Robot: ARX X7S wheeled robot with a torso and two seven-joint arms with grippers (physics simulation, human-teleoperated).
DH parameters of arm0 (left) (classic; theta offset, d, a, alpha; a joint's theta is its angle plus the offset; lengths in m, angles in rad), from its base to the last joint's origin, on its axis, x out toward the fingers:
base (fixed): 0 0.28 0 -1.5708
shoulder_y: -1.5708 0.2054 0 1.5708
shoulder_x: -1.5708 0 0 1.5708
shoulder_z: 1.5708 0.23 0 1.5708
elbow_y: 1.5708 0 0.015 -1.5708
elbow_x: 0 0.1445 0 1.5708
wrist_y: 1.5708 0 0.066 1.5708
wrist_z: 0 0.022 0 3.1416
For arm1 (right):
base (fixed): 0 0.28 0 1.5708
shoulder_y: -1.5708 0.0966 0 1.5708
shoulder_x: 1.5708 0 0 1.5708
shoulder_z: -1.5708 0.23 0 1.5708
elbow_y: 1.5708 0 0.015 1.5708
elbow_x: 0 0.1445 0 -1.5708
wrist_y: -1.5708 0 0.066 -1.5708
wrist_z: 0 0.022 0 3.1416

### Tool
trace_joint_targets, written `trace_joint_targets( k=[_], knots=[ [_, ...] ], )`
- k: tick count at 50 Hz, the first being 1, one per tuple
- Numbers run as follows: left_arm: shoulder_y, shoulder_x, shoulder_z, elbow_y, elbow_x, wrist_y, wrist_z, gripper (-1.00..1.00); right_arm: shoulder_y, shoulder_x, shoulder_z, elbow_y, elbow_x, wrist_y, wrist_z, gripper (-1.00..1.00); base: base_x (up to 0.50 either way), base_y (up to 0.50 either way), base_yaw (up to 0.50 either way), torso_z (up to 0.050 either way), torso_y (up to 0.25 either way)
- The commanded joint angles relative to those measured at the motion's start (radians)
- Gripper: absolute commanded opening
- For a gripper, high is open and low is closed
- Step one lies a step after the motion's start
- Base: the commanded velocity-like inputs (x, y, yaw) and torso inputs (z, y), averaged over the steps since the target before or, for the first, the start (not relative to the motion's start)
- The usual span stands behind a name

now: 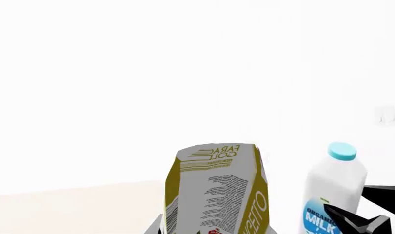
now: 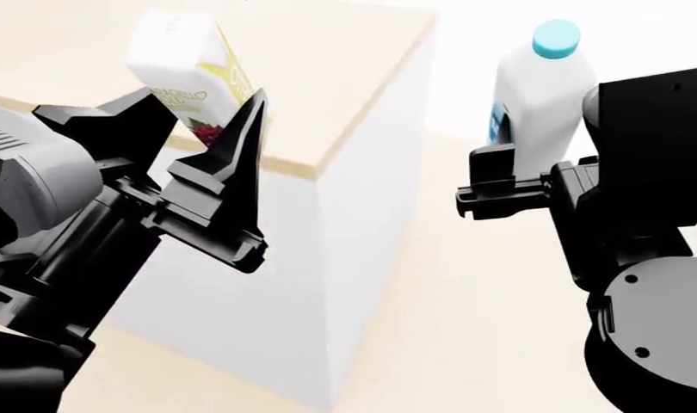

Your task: Move the drinks to the dining counter.

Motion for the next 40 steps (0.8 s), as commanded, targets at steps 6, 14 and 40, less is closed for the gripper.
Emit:
trace_joint_targets(
  k=[6,14,40],
  knots=[
    [-0.004,0.001,-0.011,0.003,0.004,0.009,-0.009,-1.00,0.018,0.001,0.034,0.001,-0.017,0.019,0.009,-1.00,0.17,0.58,0.00,0.000,0.002],
    [0.000,0.002,-0.008,0.000,0.009,0.011,-0.006,-1.00,0.020,0.001,0.033,0.000,-0.014,0.030,0.012,-1.00,0.17,0.58,0.00,0.001,0.003],
    [-0.002,-0.003,-0.008,0.000,-0.001,0.017,-0.007,-1.00,0.015,-0.005,0.040,0.007,-0.014,0.034,0.003,-1.00,0.17,0.58,0.00,0.000,0.003]
  ],
)
